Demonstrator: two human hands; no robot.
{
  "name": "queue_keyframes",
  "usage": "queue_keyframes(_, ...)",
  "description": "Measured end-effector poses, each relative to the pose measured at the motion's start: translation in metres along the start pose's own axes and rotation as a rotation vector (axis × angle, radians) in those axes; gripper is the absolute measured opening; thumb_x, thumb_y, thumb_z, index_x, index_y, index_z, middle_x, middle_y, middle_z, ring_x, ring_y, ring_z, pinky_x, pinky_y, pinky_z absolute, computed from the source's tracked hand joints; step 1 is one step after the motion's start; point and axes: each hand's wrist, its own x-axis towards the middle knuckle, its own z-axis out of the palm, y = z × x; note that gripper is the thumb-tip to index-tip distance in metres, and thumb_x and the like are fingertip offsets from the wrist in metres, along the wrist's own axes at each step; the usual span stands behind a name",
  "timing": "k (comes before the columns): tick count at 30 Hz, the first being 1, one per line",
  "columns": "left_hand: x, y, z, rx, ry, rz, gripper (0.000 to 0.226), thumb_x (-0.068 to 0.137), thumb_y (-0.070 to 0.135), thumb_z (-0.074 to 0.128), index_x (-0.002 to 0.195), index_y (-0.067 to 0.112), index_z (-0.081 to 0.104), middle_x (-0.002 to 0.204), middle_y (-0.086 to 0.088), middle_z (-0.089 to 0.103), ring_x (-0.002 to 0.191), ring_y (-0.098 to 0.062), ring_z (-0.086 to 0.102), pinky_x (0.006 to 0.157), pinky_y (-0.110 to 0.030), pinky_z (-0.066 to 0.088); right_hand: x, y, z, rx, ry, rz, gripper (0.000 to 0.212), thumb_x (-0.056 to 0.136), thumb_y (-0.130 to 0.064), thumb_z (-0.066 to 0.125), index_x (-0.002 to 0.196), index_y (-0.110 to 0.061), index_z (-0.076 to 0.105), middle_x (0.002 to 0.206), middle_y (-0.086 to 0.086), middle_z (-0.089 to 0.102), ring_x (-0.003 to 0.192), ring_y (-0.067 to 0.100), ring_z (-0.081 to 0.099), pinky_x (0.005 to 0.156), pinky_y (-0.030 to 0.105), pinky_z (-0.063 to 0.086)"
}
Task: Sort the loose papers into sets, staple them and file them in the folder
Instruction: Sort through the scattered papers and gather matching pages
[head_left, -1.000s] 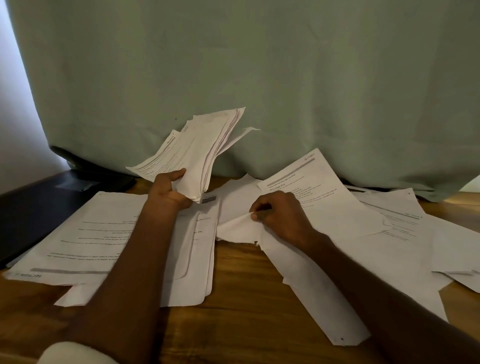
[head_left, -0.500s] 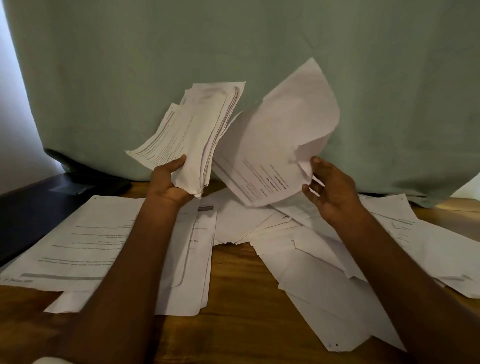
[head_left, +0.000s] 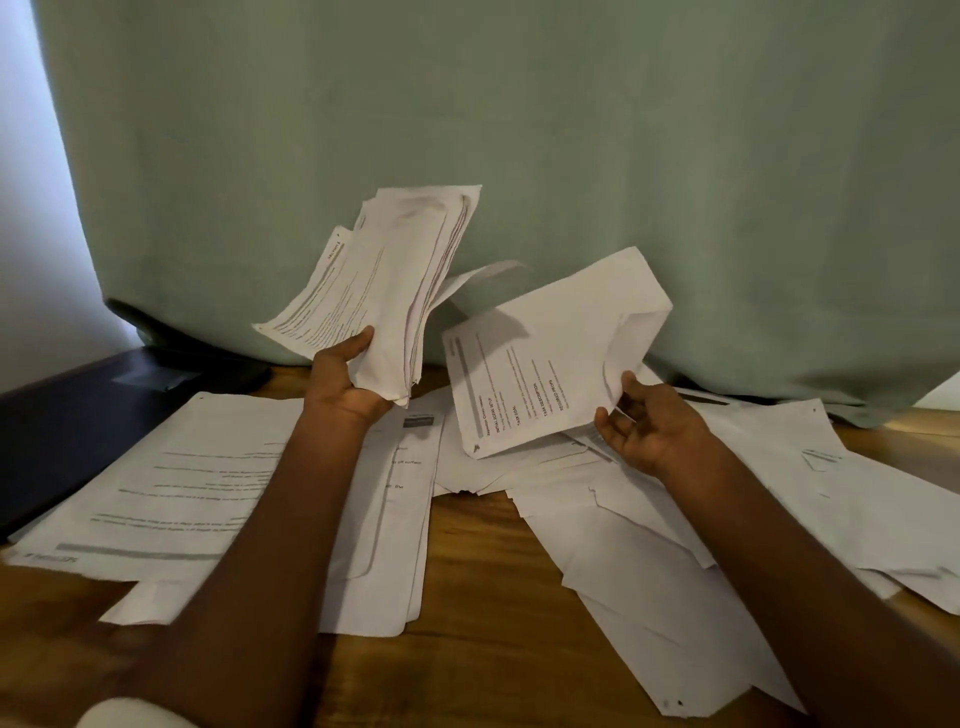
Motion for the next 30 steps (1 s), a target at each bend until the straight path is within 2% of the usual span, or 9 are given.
queue_keyframes(3,0.003,0.003,-0.004,-0.002,0.008,0.047,0.015,0.101,0.011,0.062,0.096,0.015,0.076,0.081,-0.008,0.079,0.066,-0.028,0.077,0.054,-0.044,0.062,0.001,0.002,0.0,-0.012,0.002,0.004,0.011,0.102,-0.019,0.061,0.106,-0.008,0.063,0.106,0.009,0.07,0.093,0.028,0.066,0.07,0.034,0.056)
queue_keyframes(7,0.004,0.007,-0.006,0.018,0.017,0.086,0.009,0.1,0.012,0.064,0.106,0.018,0.066,0.076,-0.005,0.078,0.063,-0.025,0.077,0.053,-0.042,0.062,0.003,0.005,-0.001,-0.022,0.019,0.006,0.01,0.104,-0.016,0.055,0.107,-0.009,0.063,0.116,0.008,0.068,0.094,0.028,0.065,0.069,0.032,0.054)
queue_keyframes(11,0.001,0.008,-0.004,0.03,0.011,0.08,0.006,0.102,0.013,0.06,0.102,0.017,0.065,0.07,-0.005,0.077,0.065,-0.025,0.076,0.05,-0.038,0.061,0.005,0.005,-0.002,-0.023,0.019,0.013,0.01,0.105,-0.017,0.055,0.105,-0.01,0.063,0.12,0.009,0.067,0.104,0.029,0.064,0.066,0.03,0.054)
queue_keyframes(14,-0.002,0.008,-0.002,0.043,0.011,0.09,0.007,0.102,0.013,0.059,0.102,0.019,0.063,0.067,-0.003,0.076,0.062,-0.025,0.075,0.048,-0.037,0.06,0.006,0.005,-0.004,-0.007,0.022,0.018,0.014,0.105,-0.018,0.055,0.115,-0.01,0.061,0.123,0.009,0.066,0.111,0.029,0.063,0.067,0.029,0.055)
queue_keyframes(18,-0.007,0.006,0.002,0.033,0.007,0.102,0.008,0.102,0.011,0.059,0.104,0.019,0.061,0.065,-0.003,0.075,0.056,-0.023,0.075,0.046,-0.035,0.059,0.007,0.005,-0.005,-0.002,0.017,0.02,0.014,0.105,-0.019,0.055,0.114,-0.01,0.061,0.123,0.01,0.067,0.113,0.03,0.063,0.055,0.027,0.056)
queue_keyframes(21,-0.009,0.006,0.002,0.036,-0.006,0.098,0.007,0.103,0.013,0.059,0.104,0.019,0.061,0.066,-0.003,0.075,0.059,-0.022,0.075,0.047,-0.035,0.059,0.007,0.005,-0.005,0.013,0.012,0.023,0.013,0.105,-0.018,0.055,0.113,-0.01,0.061,0.124,0.011,0.066,0.115,0.031,0.062,0.062,0.028,0.053)
queue_keyframes(24,-0.009,0.006,0.001,0.033,-0.01,0.093,0.008,0.102,0.013,0.059,0.106,0.019,0.062,0.067,-0.003,0.076,0.059,-0.022,0.075,0.048,-0.035,0.06,0.007,0.006,-0.006,0.024,0.016,0.023,0.015,0.105,-0.018,0.054,0.116,-0.009,0.061,0.123,0.01,0.067,0.112,0.03,0.062,0.065,0.029,0.051)
queue_keyframes(27,-0.009,0.006,0.001,0.026,-0.012,0.095,0.008,0.102,0.012,0.06,0.105,0.019,0.061,0.068,-0.003,0.076,0.061,-0.023,0.075,0.048,-0.036,0.06,0.004,0.004,-0.006,-0.011,0.018,0.01,0.014,0.106,-0.018,0.052,0.102,-0.012,0.064,0.114,0.009,0.068,0.097,0.028,0.065,0.064,0.029,0.051)
queue_keyframes(30,-0.01,0.006,0.001,0.02,-0.019,0.078,0.007,0.102,0.013,0.059,0.106,0.018,0.062,0.069,-0.004,0.076,0.057,-0.022,0.075,0.049,-0.039,0.061,0.001,-0.003,-0.006,-0.184,0.04,-0.049,0.027,0.103,-0.039,0.053,0.097,-0.016,0.066,0.101,0.007,0.069,0.081,0.023,0.063,0.059,0.032,0.05)
